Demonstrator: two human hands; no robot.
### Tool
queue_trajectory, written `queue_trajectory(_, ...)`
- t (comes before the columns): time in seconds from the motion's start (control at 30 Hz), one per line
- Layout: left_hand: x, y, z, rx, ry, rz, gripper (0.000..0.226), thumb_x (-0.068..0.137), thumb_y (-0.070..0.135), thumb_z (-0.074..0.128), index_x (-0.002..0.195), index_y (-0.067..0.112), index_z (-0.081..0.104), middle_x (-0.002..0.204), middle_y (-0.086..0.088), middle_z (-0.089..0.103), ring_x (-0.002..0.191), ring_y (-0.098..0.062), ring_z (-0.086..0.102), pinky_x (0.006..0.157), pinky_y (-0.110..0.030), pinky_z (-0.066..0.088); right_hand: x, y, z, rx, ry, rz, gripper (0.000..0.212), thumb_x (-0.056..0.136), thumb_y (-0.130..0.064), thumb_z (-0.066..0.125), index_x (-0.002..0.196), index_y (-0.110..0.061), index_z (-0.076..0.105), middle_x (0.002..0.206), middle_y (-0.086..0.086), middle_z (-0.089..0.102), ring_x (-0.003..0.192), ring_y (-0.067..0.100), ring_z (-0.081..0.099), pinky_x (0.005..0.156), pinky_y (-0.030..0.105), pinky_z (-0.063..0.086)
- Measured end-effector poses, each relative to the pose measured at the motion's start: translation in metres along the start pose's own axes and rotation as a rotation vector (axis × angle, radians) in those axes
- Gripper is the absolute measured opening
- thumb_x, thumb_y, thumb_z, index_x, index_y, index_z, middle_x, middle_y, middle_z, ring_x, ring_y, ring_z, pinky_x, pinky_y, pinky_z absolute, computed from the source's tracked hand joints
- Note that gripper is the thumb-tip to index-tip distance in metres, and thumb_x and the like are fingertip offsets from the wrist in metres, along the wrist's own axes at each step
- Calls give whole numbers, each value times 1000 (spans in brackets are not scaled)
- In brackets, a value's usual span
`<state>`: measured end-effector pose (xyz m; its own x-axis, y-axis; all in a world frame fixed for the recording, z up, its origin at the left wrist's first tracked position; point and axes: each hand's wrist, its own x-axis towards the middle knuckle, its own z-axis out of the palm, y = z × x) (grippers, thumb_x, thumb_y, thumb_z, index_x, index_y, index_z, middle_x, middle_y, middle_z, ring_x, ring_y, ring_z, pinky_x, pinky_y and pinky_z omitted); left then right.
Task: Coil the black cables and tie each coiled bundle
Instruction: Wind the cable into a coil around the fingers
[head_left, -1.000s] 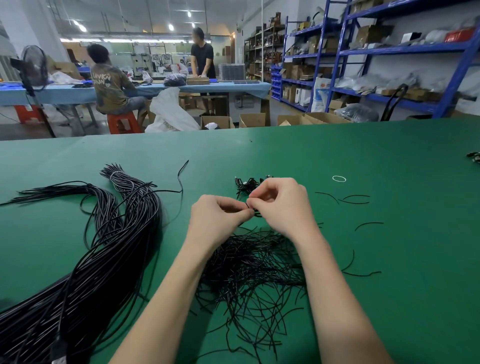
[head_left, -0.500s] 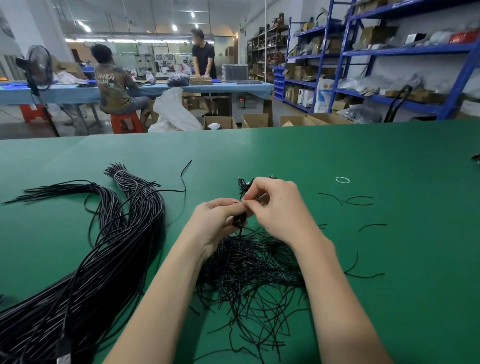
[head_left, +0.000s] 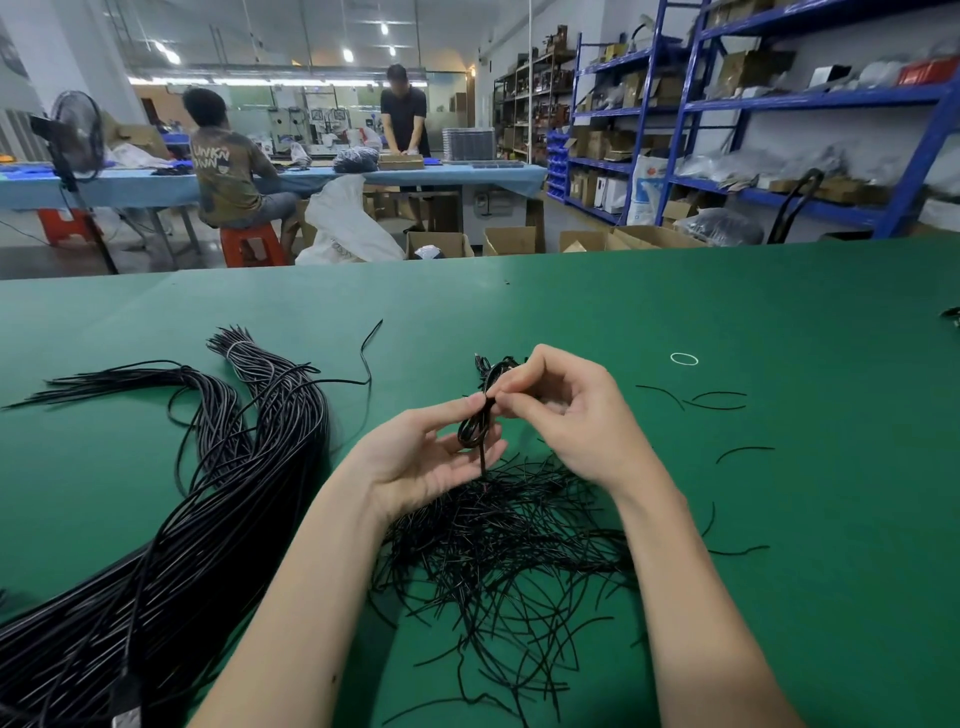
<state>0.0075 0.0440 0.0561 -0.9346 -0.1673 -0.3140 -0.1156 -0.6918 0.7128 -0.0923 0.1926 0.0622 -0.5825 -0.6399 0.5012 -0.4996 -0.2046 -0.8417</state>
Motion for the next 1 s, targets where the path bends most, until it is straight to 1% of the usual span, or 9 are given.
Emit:
queue_trajectory(0.13, -2, 2, 3, 220, 63, -14, 26, 72, 20, 77, 96, 11, 71, 84, -4, 59, 71, -15, 52, 68, -27, 41, 0, 3, -1, -13, 21, 25, 36, 89, 6, 70, 76, -27, 66, 90, 5, 77, 88, 22, 76, 85, 35, 61)
queue_trajectory(0.23, 1, -2, 6, 203, 146, 29, 14, 82, 16, 72, 96, 15, 70, 76, -1, 59, 63, -11, 42, 64, -23, 33, 2, 4, 2, -166, 46, 37, 25, 90, 5, 68, 83, -20, 67, 86, 0, 75, 83, 15, 76, 80, 30, 63)
queue_trajectory(0.33, 4, -5, 10, 118, 203, 90, 14, 86, 8, 71, 98, 14, 70, 76, -2, 67, 63, -11, 50, 64, -21, 39, 5, 0, 8, -306, 88, 23, 25, 89, 3, 67, 82, -21, 69, 80, -8, 73, 76, 5, 73, 74, 20, 61)
queue_trajectory(0.43, 6, -5, 12, 119, 243, 177, 17, 83, 4, 73, 97, 13, 70, 75, -3, 72, 72, -13, 61, 66, -24, 50, 8, -4, 11, -454, 85, 24, 22, 87, -3, 69, 82, -24, 76, 76, -13, 74, 71, 5, 70, 69, 12, 55)
queue_trajectory(0.6, 6, -3, 9, 142, 263, 232, 16, 82, 3, 74, 93, 12, 68, 79, -4, 71, 74, -13, 62, 65, -25, 56, 9, -8, 11, -494, 54, 38, 11, 84, -13, 77, 84, -23, 83, 73, -14, 76, 71, -3, 71, 76, 15, 57)
queue_trajectory(0.7, 6, -2, 9, 137, 246, 229, 12, 83, 3, 74, 90, 12, 69, 81, -4, 74, 71, -12, 68, 69, -27, 57, 9, -7, 11, -483, 89, 35, 9, 82, -17, 81, 81, -25, 83, 71, -20, 74, 70, -6, 70, 73, 12, 55)
queue_trajectory(0.8, 6, -2, 11, 149, 235, 252, 5, 85, 6, 72, 83, 11, 72, 83, -7, 76, 67, -13, 70, 66, -26, 59, 9, -5, 9, -493, 116, 28, 8, 80, -20, 84, 77, -27, 82, 68, -28, 70, 68, -6, 68, 70, 10, 53)
queue_trajectory(0.9, 7, 0, 12, 136, 227, 267, 15, 89, 9, 69, 76, 11, 77, 85, -9, 76, 74, -16, 71, 69, -27, 61, 8, -1, 9, -497, 163, -13, 5, 81, -21, 85, 79, -25, 83, 63, -28, 68, 68, -5, 67, 69, 8, 49)
queue_trajectory(1.0, 5, 2, 12, 114, 191, 263, 23, 89, 5, 67, 71, 11, 80, 89, -8, 76, 83, -17, 70, 78, -27, 61, 7, 3, 9, -465, 190, -77, 5, 84, -18, 82, 83, -23, 83, 69, -24, 70, 71, -5, 68, 69, 7, 50)
